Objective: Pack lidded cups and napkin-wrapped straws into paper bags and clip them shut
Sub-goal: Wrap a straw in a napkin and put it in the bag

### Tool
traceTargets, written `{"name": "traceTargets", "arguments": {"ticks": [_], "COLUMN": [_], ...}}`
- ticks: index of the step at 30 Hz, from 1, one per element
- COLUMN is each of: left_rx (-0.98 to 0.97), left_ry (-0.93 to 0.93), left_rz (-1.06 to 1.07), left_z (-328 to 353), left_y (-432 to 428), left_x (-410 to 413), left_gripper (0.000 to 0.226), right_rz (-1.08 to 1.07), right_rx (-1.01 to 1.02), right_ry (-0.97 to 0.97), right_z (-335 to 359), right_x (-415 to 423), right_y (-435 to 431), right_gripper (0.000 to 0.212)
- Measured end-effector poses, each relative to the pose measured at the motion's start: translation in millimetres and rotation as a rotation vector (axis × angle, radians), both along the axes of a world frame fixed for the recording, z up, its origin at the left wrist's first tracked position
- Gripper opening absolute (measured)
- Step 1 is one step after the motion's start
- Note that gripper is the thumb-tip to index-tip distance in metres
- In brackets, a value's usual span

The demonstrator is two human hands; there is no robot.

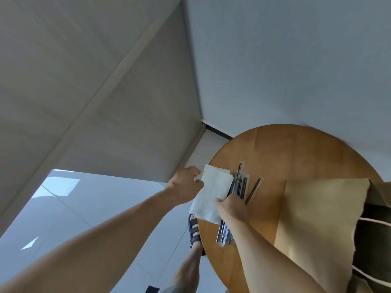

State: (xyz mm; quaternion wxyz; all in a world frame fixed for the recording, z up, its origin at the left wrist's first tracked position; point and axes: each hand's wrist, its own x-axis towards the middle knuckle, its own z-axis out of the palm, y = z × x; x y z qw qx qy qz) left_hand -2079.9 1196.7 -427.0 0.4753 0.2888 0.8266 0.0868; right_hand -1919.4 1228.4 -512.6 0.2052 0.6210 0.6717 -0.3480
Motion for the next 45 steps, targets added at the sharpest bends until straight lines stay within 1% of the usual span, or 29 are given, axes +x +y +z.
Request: {"name": "traceTargets", "arguments": {"ticks": [6,9,10,12,14,16,17,18,20,21,23,25,27,28,29,31,32,33,34,37,40,42,45], "left_rx": [0.013,0.001,-0.002,0.011,0.047,0.046,0.015,-0.022,-0.066,-0.066,-0.048,-0.013,0.023,0.034,0.038,0.041,0.05,0.062,0.07,0.078,0.086,0.104,0.178], "left_ry": [0.013,0.0,-0.008,-0.011,-0.04,-0.111,-0.152,-0.211,-0.398,-0.487,-0.603,-0.649,-0.585,-0.526,-0.465,-0.384,-0.366,-0.356,-0.344,-0.301,-0.271,-0.249,-0.24], "left_rz": [-0.019,-0.018,-0.011,0.014,0.118,0.236,0.254,0.268,0.368,0.439,0.53,0.549,0.526,0.503,0.476,0.436,0.431,0.433,0.436,0.426,0.419,0.412,0.38], "left_z": [-4.0,-5.2,-5.5,-5.6,-4.1,-0.7,0.5,0.9,1.6,3.2,4.6,3.3,1.9,1.0,0.1,-1.8,-2.8,-3.7,-4.5,-5.1,-4.8,-0.5,14.0], "left_y": [-0.3,0.4,0.8,2.3,4.5,7.9,9.7,11.4,12.9,13.1,12.4,12.3,12.8,13.0,12.8,10.2,8.4,6.4,4.2,-0.9,-1.0,2.1,13.2], "left_x": [-4.5,-1.4,0.2,4.3,8.4,12.2,13.8,15.6,20.2,22.5,26.7,31.3,35.9,37.8,38.8,39.1,38.9,38.4,37.7,36.3,36.1,36.9,40.6], "left_gripper": [0.045,0.044,0.044,0.044,0.043,0.044,0.045,0.045,0.044,0.042,0.04,0.04,0.035,0.03,0.026,0.018,0.015,0.012,0.008,0.005,0.004,0.003,0.013], "right_rz": [0.029,0.053,0.039,-0.042,-0.176,-0.309,-0.363,-0.397,-0.421,-0.426,-0.442,-0.461,-0.542,-0.584,-0.601,-0.549,-0.514,-0.481,-0.455,-0.388,-0.411,-0.458,-0.561], "right_rx": [0.027,0.071,0.071,0.033,-0.006,-0.02,-0.037,-0.071,-0.169,-0.217,-0.289,-0.297,-0.251,-0.182,-0.088,0.065,0.076,0.061,0.047,0.062,0.076,0.108,0.166], "right_ry": [-0.02,0.028,0.074,0.225,0.413,0.598,0.681,0.759,0.895,0.946,0.99,0.954,0.874,0.781,0.643,0.351,0.269,0.227,0.205,0.145,0.148,0.213,0.441], "right_z": [-6.6,-1.7,0.9,8.1,19.1,32.4,39.4,46.1,56.2,60.4,65.5,63.5,53.9,44.9,32.9,11.5,4.1,-2.0,-7.4,-16.9,-15.3,-3.6,29.4], "right_x": [0.9,7.0,8.6,10.2,11.5,14.0,16.3,19.6,28.9,34.0,45.3,56.6,65.9,69.5,72.5,76.2,75.8,73.3,70.8,65.8,63.1,63.3,60.8], "right_y": [2.8,2.8,3.0,4.6,6.8,9.3,10.7,12.3,14.6,15.9,17.2,17.0,15.8,15.9,16.6,18.0,18.2,17.8,16.9,14.8,15.4,15.9,19.5], "right_gripper": [0.036,0.038,0.035,0.023,0.016,0.024,0.028,0.03,0.029,0.03,0.034,0.034,0.023,0.022,0.027,0.029,0.028,0.029,0.028,0.015,0.016,0.016,0.005]}}
